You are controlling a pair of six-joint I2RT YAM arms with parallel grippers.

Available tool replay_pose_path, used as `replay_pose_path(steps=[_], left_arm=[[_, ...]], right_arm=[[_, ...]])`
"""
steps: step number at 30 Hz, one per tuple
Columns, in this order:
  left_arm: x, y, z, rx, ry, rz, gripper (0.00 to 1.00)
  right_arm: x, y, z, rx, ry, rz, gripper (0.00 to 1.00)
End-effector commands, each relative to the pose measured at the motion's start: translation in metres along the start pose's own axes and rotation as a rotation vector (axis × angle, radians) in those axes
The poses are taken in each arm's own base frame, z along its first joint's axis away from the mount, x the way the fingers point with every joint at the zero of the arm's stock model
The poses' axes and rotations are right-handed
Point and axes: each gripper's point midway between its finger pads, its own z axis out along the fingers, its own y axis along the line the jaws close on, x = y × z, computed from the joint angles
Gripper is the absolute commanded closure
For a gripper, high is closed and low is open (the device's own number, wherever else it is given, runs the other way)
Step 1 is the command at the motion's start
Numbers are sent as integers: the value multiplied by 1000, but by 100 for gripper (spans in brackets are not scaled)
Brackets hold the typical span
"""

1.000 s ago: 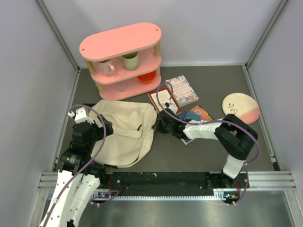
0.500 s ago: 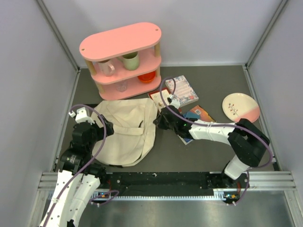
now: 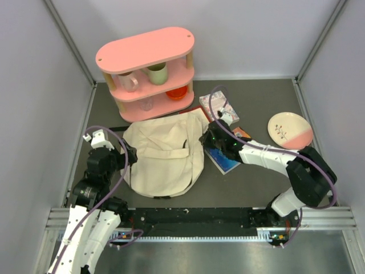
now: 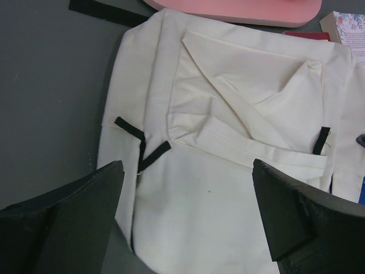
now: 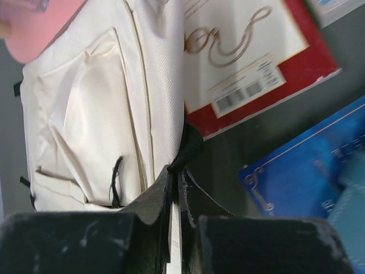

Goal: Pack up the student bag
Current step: Adjust the student bag at the center of the board.

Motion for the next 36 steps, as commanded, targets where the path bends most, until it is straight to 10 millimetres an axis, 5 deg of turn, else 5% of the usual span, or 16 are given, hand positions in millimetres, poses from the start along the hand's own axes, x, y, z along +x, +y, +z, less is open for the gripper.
replay_pose_path(steps=[1, 6, 11, 15, 22, 28, 36], left_arm=[[-7, -7, 4, 29, -22, 5, 1], [-6, -7, 5, 28, -14, 8, 1], [-3, -8, 8, 26, 7, 15, 1], [0, -9, 11, 29, 27, 22, 1], [2, -10, 13, 33, 36, 28, 1], [3, -9, 14, 27, 45, 30, 1], [3, -8, 14, 19, 47, 29, 2]], right_arm=[[-49, -2, -8, -24, -95, 11, 100], [-54, -7, 2, -15, -10, -54, 96], [-48, -14, -4, 10, 24, -72, 45], [-46, -16, -18, -5, 20, -74, 26], [-15, -6, -44, -132, 84, -37, 24], [35, 7, -69, -198, 160, -21, 24], [73, -9, -91, -158, 152, 59, 23]])
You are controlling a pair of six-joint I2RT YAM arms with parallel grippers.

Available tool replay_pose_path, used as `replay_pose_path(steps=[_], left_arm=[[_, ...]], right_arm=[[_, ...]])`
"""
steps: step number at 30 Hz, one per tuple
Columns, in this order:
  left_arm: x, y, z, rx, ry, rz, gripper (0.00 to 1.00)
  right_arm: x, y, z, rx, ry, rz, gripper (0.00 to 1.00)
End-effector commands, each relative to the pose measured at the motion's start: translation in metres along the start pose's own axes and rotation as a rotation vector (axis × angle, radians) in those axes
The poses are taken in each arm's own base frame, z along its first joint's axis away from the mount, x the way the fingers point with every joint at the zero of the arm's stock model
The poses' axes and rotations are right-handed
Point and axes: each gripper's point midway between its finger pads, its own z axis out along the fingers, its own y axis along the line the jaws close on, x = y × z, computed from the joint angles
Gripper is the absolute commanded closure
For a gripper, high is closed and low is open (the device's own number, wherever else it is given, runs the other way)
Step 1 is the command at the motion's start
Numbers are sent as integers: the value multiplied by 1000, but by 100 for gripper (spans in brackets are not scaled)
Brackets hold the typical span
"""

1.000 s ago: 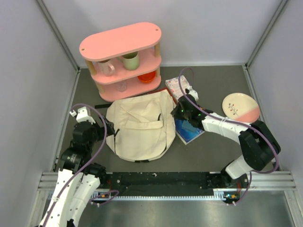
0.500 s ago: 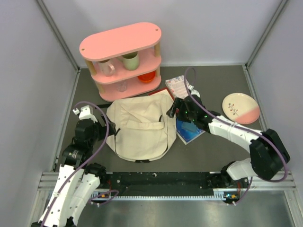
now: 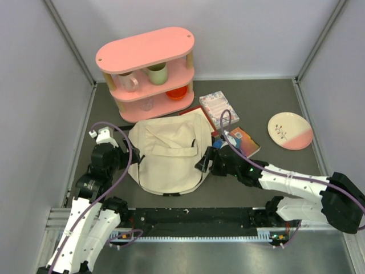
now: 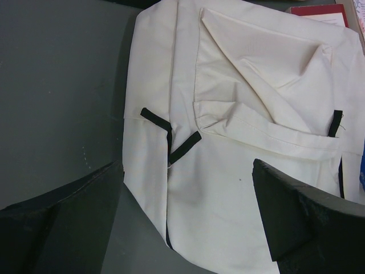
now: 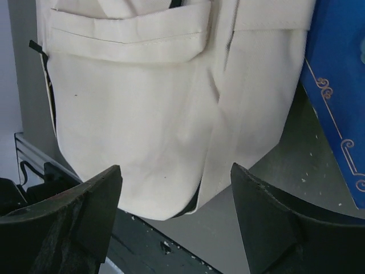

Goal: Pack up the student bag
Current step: Adjust the student bag at the center of the board.

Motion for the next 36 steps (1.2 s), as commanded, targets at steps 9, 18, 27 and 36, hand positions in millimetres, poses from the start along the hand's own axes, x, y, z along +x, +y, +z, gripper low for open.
replay_pose_path(steps=[9, 18, 27, 36], left_arm=[[-10, -6, 2, 24, -34, 6, 2], [-8, -7, 3, 30, -26, 10, 2], [-6, -10, 5, 43, -11, 14, 2], [-7, -11, 5, 50, -16, 15, 2]], right_arm=[[10, 4, 3, -8, -39, 116, 24], [6, -1, 20, 62, -39, -6, 44], [-18, -1, 20, 72, -56, -78, 64], [31, -19, 16, 78, 45, 12, 28]])
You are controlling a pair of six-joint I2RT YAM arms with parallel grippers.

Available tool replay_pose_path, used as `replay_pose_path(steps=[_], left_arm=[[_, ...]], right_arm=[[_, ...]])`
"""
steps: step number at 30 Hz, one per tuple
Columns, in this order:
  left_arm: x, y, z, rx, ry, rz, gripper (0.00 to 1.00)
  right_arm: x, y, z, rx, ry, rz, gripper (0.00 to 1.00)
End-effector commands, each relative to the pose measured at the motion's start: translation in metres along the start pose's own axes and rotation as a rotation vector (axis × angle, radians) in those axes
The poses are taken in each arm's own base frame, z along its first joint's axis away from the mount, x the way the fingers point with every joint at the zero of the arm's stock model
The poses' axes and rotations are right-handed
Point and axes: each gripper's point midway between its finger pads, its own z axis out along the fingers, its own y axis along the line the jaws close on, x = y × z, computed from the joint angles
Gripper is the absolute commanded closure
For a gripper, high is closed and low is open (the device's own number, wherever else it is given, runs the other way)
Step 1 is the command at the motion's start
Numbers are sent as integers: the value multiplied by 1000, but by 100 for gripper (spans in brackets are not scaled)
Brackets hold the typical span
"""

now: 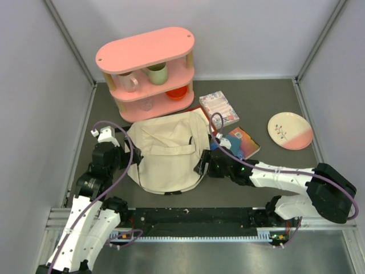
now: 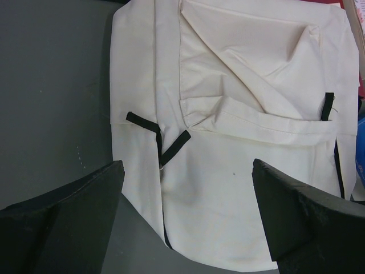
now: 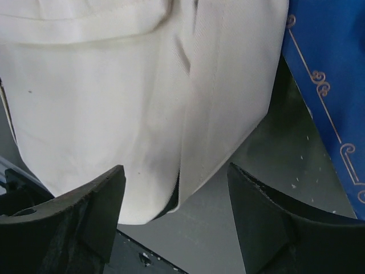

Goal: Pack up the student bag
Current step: Adjust the student bag at the center of the board.

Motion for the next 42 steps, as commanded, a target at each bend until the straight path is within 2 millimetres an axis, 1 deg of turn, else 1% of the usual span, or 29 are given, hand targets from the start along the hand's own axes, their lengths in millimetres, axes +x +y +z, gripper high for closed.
replay_pose_path(steps=[1, 3, 6, 9, 11, 12, 13, 15, 16, 17, 18, 20, 21, 22, 25, 26, 27, 28, 29, 31, 32, 33, 35, 36, 38, 39, 40, 41, 42], left_arm=[[-10, -7, 2, 33, -38, 6, 2], [-9, -7, 3, 29, -34, 7, 2], [-9, -7, 3, 29, -35, 7, 2], [-8, -7, 3, 29, -32, 5, 2], [-8, -6, 3, 28, -29, 7, 2], [-9, -6, 3, 27, -31, 9, 2], [-9, -6, 4, 25, -30, 9, 2], [-8, -6, 4, 22, -27, 8, 2], [-8, -5, 4, 20, -26, 11, 2], [-7, -5, 5, 16, -23, 12, 2], [-8, -4, 5, 12, -21, 16, 2], [-8, -1, 5, -6, -17, 25, 2], [-8, -1, 5, -11, -13, 23, 2], [-7, -1, 6, -13, -9, 17, 2], [6, -9, 15, 32, 24, -52, 2], [14, -17, 17, 80, 53, -72, 2], [24, -17, 25, 89, 67, -97, 2], [30, -16, 29, 93, 75, -105, 2], [35, -15, 34, 92, 76, -113, 2], [49, -10, 46, 88, 85, -131, 2], [53, -9, 50, 87, 84, -140, 2], [65, -10, 54, 105, 115, -144, 2], [64, -16, 60, 140, 103, -151, 2], [72, -14, 65, 132, 129, -154, 2], [75, -14, 73, 126, 135, -159, 2], [78, -12, 76, 121, 139, -158, 2], [74, -14, 79, 126, 128, -160, 2], [79, -12, 83, 108, 151, -171, 1], [79, -11, 86, 101, 146, -174, 1]], right_arm=[[14, 2, -1, -41, 15, 59, 28], [18, -1, 2, -38, 21, 69, 28], [14, 8, 6, -66, 10, 72, 31], [10, 19, 12, -82, 14, 64, 41], [5, 21, 14, -64, 6, 49, 56], [-4, 29, 14, -75, -13, 28, 64], [-11, 30, 13, -67, -33, 13, 77], [-32, 37, 5, -62, -78, -21, 83], [-39, 33, 1, -37, -97, -36, 90], [-48, 31, -4, -19, -116, -69, 93], [-65, 30, -14, -15, -167, -70, 94], [-84, 29, -26, -10, -217, -120, 97], [-98, 21, -34, 11, -246, -119, 97], [-104, 17, -38, 20, -260, -123, 97], [-119, -7, -46, 95, -276, -169, 96], [-122, -15, -48, 124, -275, -204, 94], [-127, -29, -51, 197, -299, -201, 86], [-123, -42, -52, 254, -270, -216, 69], [-124, -45, -53, 269, -262, -248, 56], [-121, -54, -59, 325, -241, -251, 48], [-124, -53, -66, 319, -258, -249, 39], [-127, -54, -71, 321, -277, -246, 30], [-132, -46, -85, 276, -323, -212, 25], [-130, -36, -88, 220, -317, -197, 24], [-129, -11, -88, 89, -321, -168, 24], [-119, 7, -86, -10, -271, -157, 27], [-113, 16, -82, -61, -249, -140, 27], [-114, 33, -81, -128, -257, -105, 28], [-98, 46, -74, -165, -211, -123, 29]])
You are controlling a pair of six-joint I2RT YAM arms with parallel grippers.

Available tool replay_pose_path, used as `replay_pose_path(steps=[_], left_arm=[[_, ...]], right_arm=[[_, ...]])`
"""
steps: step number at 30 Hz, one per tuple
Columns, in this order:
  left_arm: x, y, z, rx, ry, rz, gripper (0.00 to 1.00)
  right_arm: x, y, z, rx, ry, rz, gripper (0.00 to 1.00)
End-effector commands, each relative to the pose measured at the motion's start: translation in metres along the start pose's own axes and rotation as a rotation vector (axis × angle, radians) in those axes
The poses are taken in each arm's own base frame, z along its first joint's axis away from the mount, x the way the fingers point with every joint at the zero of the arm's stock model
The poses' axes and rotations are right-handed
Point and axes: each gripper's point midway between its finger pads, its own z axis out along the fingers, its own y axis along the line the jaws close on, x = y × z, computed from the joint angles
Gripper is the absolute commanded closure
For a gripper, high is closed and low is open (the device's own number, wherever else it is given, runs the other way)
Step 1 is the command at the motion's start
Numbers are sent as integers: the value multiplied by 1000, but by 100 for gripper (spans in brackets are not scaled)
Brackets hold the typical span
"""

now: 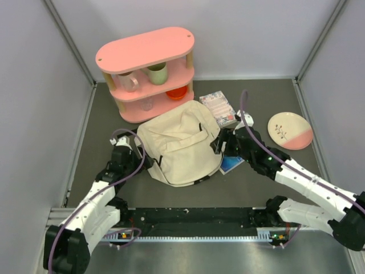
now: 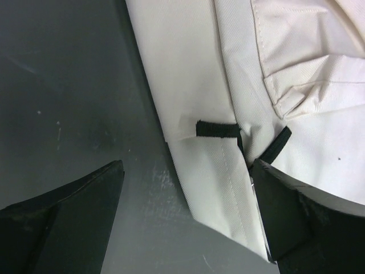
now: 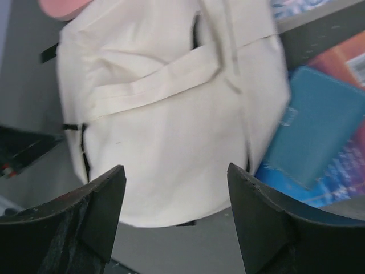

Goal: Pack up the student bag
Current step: Adjust the student bag at the center of the board.

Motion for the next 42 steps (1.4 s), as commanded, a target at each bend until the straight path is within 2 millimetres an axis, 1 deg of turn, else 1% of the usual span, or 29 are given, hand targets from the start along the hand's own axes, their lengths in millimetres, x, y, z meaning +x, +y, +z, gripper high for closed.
replay_pose_path(steps=[1, 2, 3, 5, 6, 9, 10, 12, 13, 14, 15, 16, 17, 18, 19, 22, 23, 24, 26, 27, 29, 30, 32, 33, 34, 37, 39, 40, 42], left_arm=[[-25, -19, 14, 70, -84, -27, 1], [-27, -21, 18, 77, -89, -21, 1], [-26, -21, 20, 80, -92, -20, 1], [-30, -24, 22, 94, -97, -29, 1], [-31, -24, 23, 90, -102, -29, 1], [-30, -17, 28, 60, -100, -67, 1], [-29, -15, 29, 54, -91, -91, 1], [-27, -21, 35, 105, -82, -116, 1], [-23, -17, 40, 102, -58, -160, 1], [-13, -19, 41, 140, -17, -182, 1], [-18, -22, 44, 172, -35, -201, 1], [-11, -12, 49, 160, -15, -254, 1], [-8, -15, 49, 196, 0, -265, 1], [-14, -16, 50, 222, -21, -270, 1], [-11, -10, 53, 209, -5, -294, 1], [-9, -15, 55, 259, 32, -296, 7], [-7, -16, 55, 264, 46, -294, 10], [-5, -19, 55, 282, 57, -288, 18], [-6, -20, 55, 293, 55, -284, 25], [-5, -21, 55, 298, 58, -279, 37], [-5, -22, 55, 304, 59, -269, 47], [-5, -22, 55, 309, 62, -257, 59], [-2, -22, 54, 312, 70, -251, 69], [-3, -23, 54, 316, 66, -241, 75], [-2, -23, 53, 319, 70, -238, 86], [-2, -28, 48, 358, 60, -228, 97], [-3, -31, 44, 377, 48, -220, 100], [-2, -32, 42, 387, 47, -214, 100], [-4, -36, 37, 415, 33, -201, 100]], right_arm=[[10, 74, -1, -265, 48, 80, 29], [14, 82, 0, -275, 55, 74, 29], [26, 90, 6, -274, 92, 57, 29], [30, 105, 9, -297, 114, 69, 30], [37, 111, 15, -302, 133, 65, 30], [41, 123, 20, -331, 138, 96, 30], [46, 123, 24, -330, 150, 108, 30], [47, 130, 25, -362, 156, 125, 32], [52, 129, 29, -353, 172, 129, 32], [56, 129, 30, -355, 188, 132, 33], [52, 135, 31, -374, 176, 136, 34], [53, 137, 32, -377, 179, 140, 34], [55, 137, 33, -378, 186, 143, 34], [55, 138, 33, -381, 187, 142, 35], [57, 137, 35, -379, 189, 148, 35], [59, 137, 38, -382, 185, 158, 39], [62, 137, 41, -379, 195, 156, 40], [63, 138, 42, -379, 199, 162, 40], [68, 144, 47, -390, 215, 159, 41], [67, 148, 49, -397, 213, 159, 41], [75, 151, 58, -383, 232, 151, 41], [72, 157, 59, -391, 232, 157, 41], [78, 165, 63, -407, 260, 155, 42], [81, 167, 70, -400, 269, 157, 42], [82, 171, 71, -412, 275, 162, 43], [89, 183, 80, -420, 296, 159, 44], [95, 191, 82, -410, 310, 138, 44], [102, 192, 87, -401, 325, 127, 44], [105, 196, 90, -397, 333, 128, 44]])
